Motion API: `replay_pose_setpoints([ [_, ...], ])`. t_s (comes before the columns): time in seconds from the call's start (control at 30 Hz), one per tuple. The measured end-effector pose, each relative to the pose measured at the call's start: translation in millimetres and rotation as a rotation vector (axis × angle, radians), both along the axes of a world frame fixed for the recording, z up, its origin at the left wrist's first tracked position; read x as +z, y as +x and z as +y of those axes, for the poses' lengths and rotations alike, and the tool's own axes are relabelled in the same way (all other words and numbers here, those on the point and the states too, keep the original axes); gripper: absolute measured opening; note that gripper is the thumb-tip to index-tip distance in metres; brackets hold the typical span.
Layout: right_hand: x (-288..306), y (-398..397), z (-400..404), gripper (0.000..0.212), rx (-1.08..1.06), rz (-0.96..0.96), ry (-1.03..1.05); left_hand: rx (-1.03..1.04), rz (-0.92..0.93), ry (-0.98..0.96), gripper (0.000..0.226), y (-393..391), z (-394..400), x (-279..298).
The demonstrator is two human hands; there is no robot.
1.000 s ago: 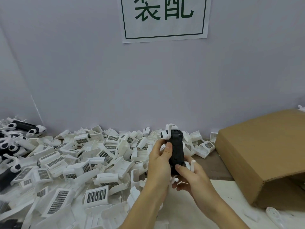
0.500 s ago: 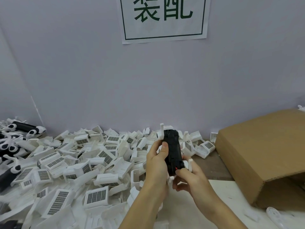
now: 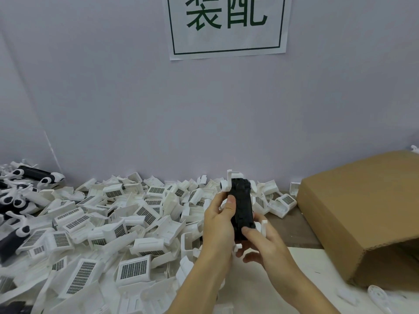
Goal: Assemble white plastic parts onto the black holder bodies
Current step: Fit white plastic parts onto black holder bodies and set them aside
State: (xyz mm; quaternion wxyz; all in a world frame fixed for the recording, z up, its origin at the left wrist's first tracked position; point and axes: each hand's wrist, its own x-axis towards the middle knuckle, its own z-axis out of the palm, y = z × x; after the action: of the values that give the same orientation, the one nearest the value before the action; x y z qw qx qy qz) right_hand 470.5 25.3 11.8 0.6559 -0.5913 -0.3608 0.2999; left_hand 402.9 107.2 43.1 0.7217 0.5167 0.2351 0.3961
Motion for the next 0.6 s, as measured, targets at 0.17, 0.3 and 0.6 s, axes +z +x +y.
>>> replay_pose_setpoints([
  [0.17, -0.2, 0.7, 2.4, 0.023, -0.006, 0.047, 0.016, -0.014, 0.005, 0.024, 0.020, 2.1, 0.4, -2.7],
  [0.3, -1.5, 1.8, 2.4, 0.029, 0.009, 0.061, 0.019, -0.022, -0.007, 0.020, 0.022, 2.4, 1.6, -2.8],
  [0.6, -2.7, 1.3, -0.2, 0.038, 0.049, 0.016, 0.029, 0.001, -0.014, -0.003, 0.021, 2.4, 1.7, -1.2],
])
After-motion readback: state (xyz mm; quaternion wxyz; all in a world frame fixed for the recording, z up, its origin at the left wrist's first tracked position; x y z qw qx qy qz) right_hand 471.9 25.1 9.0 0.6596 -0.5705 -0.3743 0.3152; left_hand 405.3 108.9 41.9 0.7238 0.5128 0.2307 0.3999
